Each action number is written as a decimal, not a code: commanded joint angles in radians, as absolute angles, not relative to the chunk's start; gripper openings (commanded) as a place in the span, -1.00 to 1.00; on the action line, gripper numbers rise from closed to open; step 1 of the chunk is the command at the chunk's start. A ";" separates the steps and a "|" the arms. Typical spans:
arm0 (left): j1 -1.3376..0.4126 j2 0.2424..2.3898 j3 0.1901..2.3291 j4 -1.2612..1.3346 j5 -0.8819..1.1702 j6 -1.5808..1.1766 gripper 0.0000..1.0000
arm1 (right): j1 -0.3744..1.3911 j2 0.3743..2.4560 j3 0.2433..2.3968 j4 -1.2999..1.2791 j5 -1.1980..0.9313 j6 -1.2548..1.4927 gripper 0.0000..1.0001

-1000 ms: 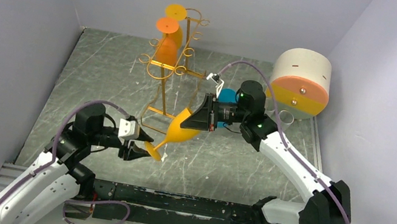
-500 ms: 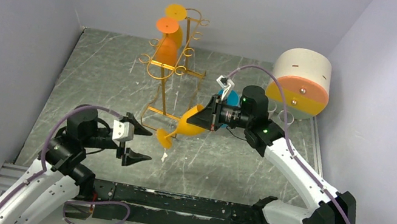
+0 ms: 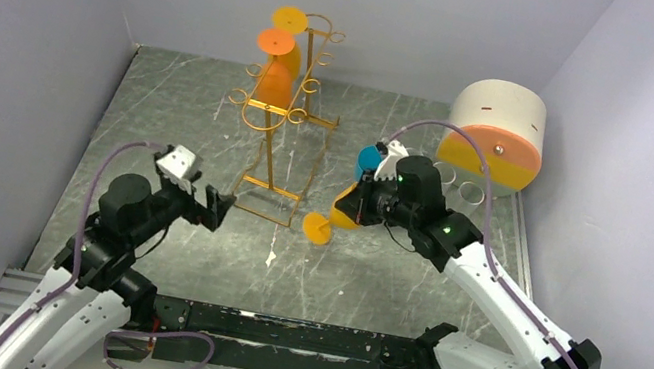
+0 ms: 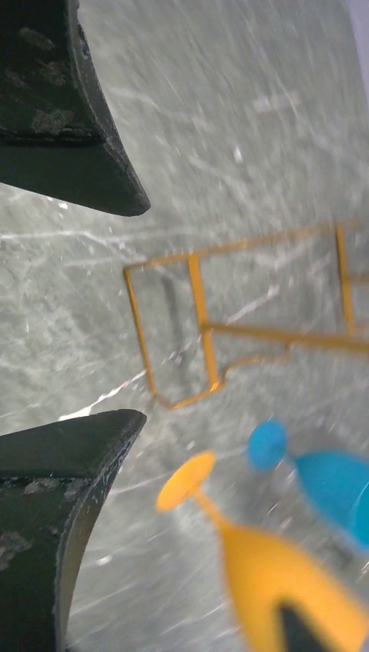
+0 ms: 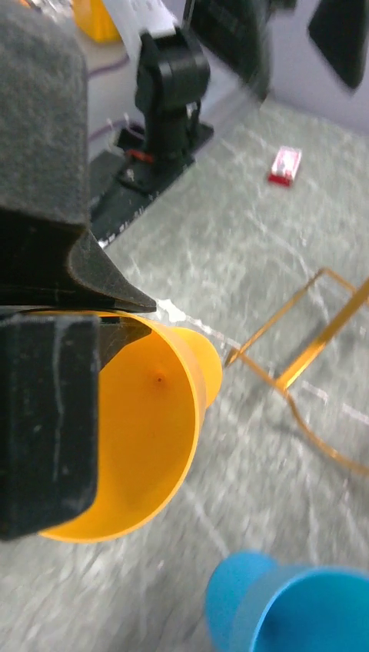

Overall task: Take the wine glass off the wine glass rack
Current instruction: Place the wine glass at the center of the board.

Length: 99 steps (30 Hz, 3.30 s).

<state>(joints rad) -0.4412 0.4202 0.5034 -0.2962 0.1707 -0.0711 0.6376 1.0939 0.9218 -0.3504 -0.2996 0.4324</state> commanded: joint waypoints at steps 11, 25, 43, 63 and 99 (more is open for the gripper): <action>-0.436 0.510 0.667 -0.555 -0.526 -0.654 0.99 | 0.652 1.108 0.979 -0.619 0.281 0.458 -1.00; -0.430 0.325 0.655 -0.478 -0.325 -0.403 0.99 | 0.652 1.171 0.995 -0.605 0.346 0.428 -1.00; -0.386 0.486 0.722 -0.594 -0.390 -0.425 0.99 | 0.650 1.279 1.024 -0.545 0.355 0.358 -1.00; -0.371 0.468 0.709 -0.598 -0.397 -0.431 0.99 | 0.575 1.330 1.031 -0.532 0.274 0.315 -0.88; -0.368 0.512 0.710 -0.612 -0.432 -0.442 0.99 | 0.567 1.280 1.099 -0.547 0.274 0.319 -0.48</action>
<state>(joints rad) -0.3756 0.5198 0.6865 -0.6071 -0.4080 -0.4339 0.5709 1.3327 1.0828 -0.5587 0.2836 0.3168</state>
